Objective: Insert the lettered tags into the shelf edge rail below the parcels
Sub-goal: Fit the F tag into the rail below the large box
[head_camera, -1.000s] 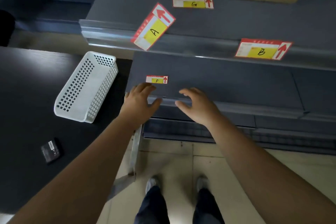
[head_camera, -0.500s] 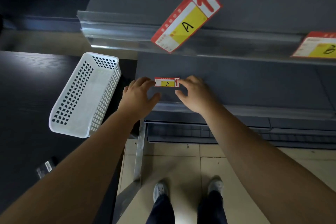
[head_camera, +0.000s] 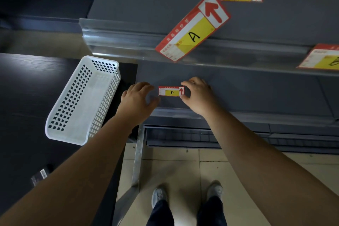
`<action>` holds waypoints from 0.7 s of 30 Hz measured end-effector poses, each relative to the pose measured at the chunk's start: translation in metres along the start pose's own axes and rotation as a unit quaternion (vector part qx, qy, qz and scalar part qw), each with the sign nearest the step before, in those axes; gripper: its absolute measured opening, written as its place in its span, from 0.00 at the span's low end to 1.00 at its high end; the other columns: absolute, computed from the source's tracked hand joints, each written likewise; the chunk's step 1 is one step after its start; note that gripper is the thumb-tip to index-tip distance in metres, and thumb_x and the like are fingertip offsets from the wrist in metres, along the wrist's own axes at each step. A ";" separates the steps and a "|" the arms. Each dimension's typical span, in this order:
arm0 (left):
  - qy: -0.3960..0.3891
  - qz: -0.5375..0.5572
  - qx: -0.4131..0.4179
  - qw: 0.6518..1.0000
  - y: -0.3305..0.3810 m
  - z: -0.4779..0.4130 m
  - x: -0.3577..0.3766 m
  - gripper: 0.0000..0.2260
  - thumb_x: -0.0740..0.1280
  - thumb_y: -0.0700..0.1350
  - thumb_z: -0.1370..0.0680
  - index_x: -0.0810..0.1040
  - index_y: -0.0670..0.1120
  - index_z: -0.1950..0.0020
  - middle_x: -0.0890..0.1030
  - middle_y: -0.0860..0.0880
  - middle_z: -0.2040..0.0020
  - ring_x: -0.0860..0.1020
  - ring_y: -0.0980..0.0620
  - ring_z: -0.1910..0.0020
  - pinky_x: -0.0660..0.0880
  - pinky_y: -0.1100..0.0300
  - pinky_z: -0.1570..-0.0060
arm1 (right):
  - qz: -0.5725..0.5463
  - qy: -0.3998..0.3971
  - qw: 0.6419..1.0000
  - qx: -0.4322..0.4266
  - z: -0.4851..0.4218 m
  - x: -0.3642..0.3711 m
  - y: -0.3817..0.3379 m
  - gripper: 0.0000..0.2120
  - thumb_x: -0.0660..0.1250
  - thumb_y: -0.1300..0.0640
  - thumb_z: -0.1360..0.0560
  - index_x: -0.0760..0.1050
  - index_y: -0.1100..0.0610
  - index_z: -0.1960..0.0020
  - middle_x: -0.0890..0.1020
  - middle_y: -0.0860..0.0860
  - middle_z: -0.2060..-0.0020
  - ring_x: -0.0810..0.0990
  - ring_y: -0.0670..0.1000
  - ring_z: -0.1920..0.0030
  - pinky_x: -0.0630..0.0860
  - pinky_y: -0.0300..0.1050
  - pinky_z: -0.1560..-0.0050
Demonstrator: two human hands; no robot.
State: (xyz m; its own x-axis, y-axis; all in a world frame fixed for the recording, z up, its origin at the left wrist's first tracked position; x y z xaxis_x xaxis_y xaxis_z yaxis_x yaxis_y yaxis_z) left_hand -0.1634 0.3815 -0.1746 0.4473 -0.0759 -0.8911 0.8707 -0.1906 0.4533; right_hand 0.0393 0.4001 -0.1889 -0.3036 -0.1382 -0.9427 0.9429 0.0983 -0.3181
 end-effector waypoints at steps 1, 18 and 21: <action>0.000 -0.001 0.000 1.000 -0.001 0.000 0.001 0.21 0.62 0.59 0.25 0.74 0.50 0.36 0.74 0.49 0.35 0.70 0.44 0.36 0.65 0.46 0.39 | 0.005 -0.009 1.000 0.003 -0.003 0.002 -0.001 0.21 0.66 0.47 0.24 0.72 0.51 0.33 0.72 0.52 0.39 0.69 0.55 0.37 0.66 0.52 0.38; 0.008 0.006 0.010 1.000 0.001 0.010 -0.004 0.23 0.60 0.60 0.27 0.73 0.50 0.36 0.74 0.50 0.36 0.70 0.46 0.37 0.65 0.47 0.40 | -0.023 0.003 0.999 0.026 0.004 -0.002 -0.012 0.11 0.71 0.53 0.28 0.71 0.51 0.51 0.78 0.48 0.51 0.75 0.52 0.47 0.61 0.47 0.50; 0.016 0.006 0.021 1.000 0.008 0.011 -0.008 0.23 0.63 0.59 0.27 0.73 0.50 0.36 0.74 0.49 0.36 0.70 0.44 0.37 0.65 0.46 0.40 | -0.028 0.020 0.999 0.034 0.011 -0.007 -0.010 0.05 0.66 0.58 0.25 0.73 0.49 0.51 0.81 0.48 0.53 0.77 0.52 0.50 0.61 0.46 0.50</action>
State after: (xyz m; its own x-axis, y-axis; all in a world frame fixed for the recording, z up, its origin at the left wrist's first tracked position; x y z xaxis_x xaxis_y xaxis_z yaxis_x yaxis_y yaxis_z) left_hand -0.1621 0.3700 -0.1642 0.4652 -0.0484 -0.8839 0.8557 -0.2313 0.4630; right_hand 0.0336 0.3895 -0.1785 -0.3599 -0.1026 -0.9273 0.9311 0.0242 -0.3640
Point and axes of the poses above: each hand's wrist, its own z-axis away from the middle knuckle, its own x-axis out of the palm, y = z × x, the point moved 7 cm from there along -z, towards the middle knuckle
